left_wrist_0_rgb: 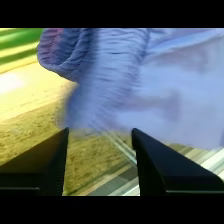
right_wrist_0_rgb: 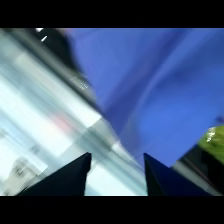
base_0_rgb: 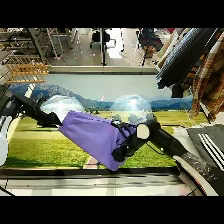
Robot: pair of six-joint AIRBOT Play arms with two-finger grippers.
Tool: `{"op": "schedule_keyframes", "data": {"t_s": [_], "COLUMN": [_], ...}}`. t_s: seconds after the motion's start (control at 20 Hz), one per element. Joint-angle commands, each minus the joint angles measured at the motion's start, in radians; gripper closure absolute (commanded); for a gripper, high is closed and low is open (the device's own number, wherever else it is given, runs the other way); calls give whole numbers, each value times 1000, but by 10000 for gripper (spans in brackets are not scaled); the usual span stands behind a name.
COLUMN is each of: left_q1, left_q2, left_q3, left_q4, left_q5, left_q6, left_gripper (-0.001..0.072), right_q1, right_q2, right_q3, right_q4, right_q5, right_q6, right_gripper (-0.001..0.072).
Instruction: Fold the clothes and pants, and hang the long-sleeved shirts on hangers.
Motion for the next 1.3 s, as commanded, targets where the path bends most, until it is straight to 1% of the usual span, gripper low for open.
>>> {"op": "schedule_keyframes", "data": {"t_s": [0.0,0.05,0.1,0.15,0.25,0.3,0.4,0.6,0.7,0.75,0.8,0.85,0.9,0.95,1.0,1.05,1.1,1.15,1.2,1.25], "left_q1": [-2,3,6,8,7,-2,-29,-89,-119,-133,-148,-161,-176,-190,-208,-225,-244,-264,-288,-312], "left_q2": [-13,-4,5,16,51,70,92,95,95,95,95,94,93,90,87,84,81,76,67,53], "left_q3": [11,27,50,71,90,90,90,90,90,90,90,90,90,89,85,78,60,36,6,-22], "left_q4": [-61,-90,-116,-139,-189,-199,-198,-195,-195,-195,-195,-194,-188,-181,-161,-148,-146,-146,-146,-146], "left_q5": [15,14,13,8,-24,-42,-43,-8,-8,-8,-8,-9,-9,-8,-8,-8,-12,-25,-55,-91], "left_q6": [3,3,3,3,4,4,4,4,4,4,4,5,8,23,37,37,38,38,38,38], "left_gripper": [265,265,265,266,266,267,267,267,268,268,269,272,329,444,568,658,693,693,693,693], "right_q1": [-105,-194,-287,-367,-465,-481,-471,-469,-453,-436,-411,-384,-366,-367,-377,-395,-418,-447,-476,-510], "right_q2": [40,61,86,104,105,100,74,-35,-101,-128,-155,-174,-181,-177,-163,-134,-101,-63,-29,2], "right_q3": [-93,-120,-167,-227,-347,-399,-466,-481,-480,-475,-457,-425,-386,-336,-287,-235,-188,-141,-102,-67], "right_q4": [-177,-153,-88,18,263,357,480,657,778,829,858,869,853,796,689,506,295,72,-90,-196], "right_q5": [-141,-137,-146,-168,-219,-259,-336,-448,-494,-509,-518,-533,-538,-527,-521,-511,-490,-441,-386,-323], "right_q6": [132,136,130,86,-53,-111,-190,-291,-361,-399,-428,-460,-474,-467,-417,-297,-161,-23,63,93], "right_gripper": [225,191,187,180,10,11,8,8,14,31,111,253,464,693,696,697,697,697,697,697]}}
